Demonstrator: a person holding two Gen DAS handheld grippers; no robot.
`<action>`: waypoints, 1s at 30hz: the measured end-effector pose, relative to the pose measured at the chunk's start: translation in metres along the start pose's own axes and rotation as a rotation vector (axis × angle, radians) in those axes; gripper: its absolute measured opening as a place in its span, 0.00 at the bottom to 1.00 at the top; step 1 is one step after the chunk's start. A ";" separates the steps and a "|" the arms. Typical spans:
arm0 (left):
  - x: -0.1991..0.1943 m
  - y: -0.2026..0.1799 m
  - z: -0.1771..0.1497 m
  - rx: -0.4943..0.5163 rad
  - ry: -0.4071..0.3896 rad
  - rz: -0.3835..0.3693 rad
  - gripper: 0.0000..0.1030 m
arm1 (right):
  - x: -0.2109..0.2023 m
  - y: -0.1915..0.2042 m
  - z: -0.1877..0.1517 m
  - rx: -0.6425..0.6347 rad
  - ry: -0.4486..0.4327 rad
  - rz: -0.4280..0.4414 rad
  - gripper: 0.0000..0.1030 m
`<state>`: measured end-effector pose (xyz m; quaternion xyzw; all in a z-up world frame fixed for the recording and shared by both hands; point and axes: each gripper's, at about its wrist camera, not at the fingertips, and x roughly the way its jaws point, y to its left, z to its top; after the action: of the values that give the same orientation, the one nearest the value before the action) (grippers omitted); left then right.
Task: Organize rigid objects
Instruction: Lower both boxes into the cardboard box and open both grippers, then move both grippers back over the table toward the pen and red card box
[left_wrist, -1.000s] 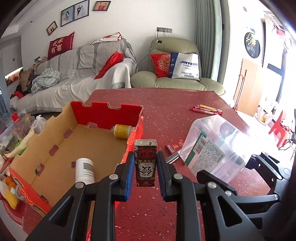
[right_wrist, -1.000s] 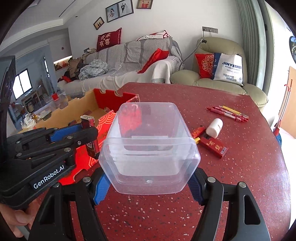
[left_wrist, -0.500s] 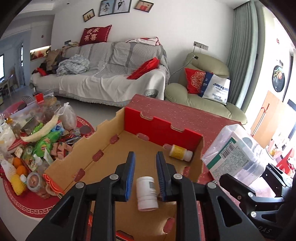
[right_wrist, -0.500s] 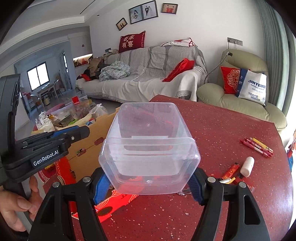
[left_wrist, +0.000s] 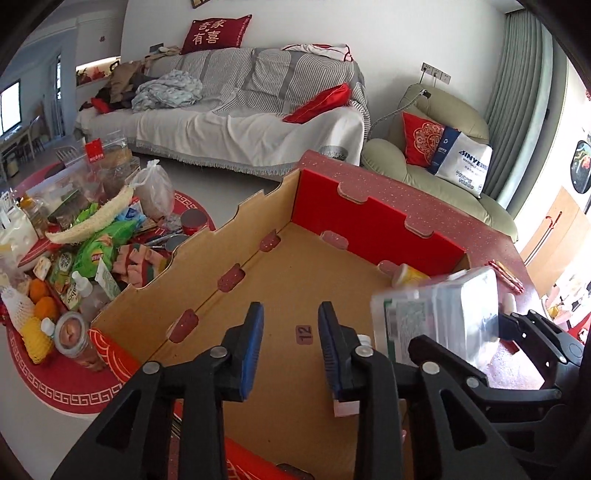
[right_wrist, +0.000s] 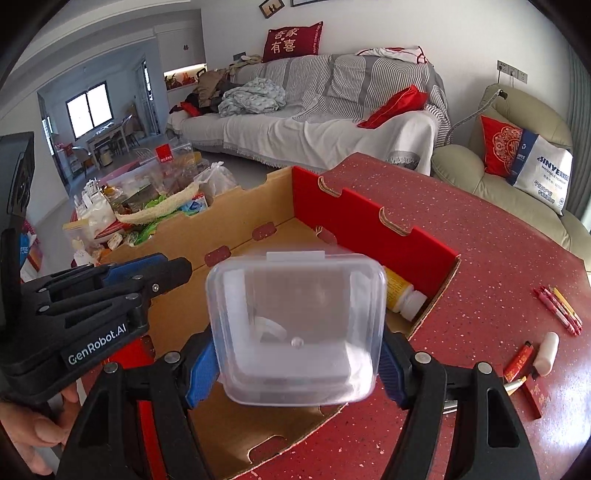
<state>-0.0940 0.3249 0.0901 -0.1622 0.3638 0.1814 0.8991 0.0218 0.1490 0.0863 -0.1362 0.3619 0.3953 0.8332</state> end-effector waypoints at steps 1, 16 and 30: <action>0.002 0.003 -0.001 -0.010 0.006 0.005 0.47 | 0.001 0.000 -0.001 0.002 0.004 -0.006 0.75; -0.065 -0.112 -0.037 0.179 -0.128 -0.204 0.53 | -0.107 -0.125 -0.095 0.234 -0.161 -0.196 0.93; 0.020 -0.235 -0.121 0.411 0.066 -0.248 0.57 | -0.119 -0.198 -0.179 0.362 -0.137 -0.303 0.93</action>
<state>-0.0488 0.0708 0.0306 -0.0251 0.3994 -0.0135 0.9163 0.0323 -0.1381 0.0335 -0.0104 0.3449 0.2028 0.9164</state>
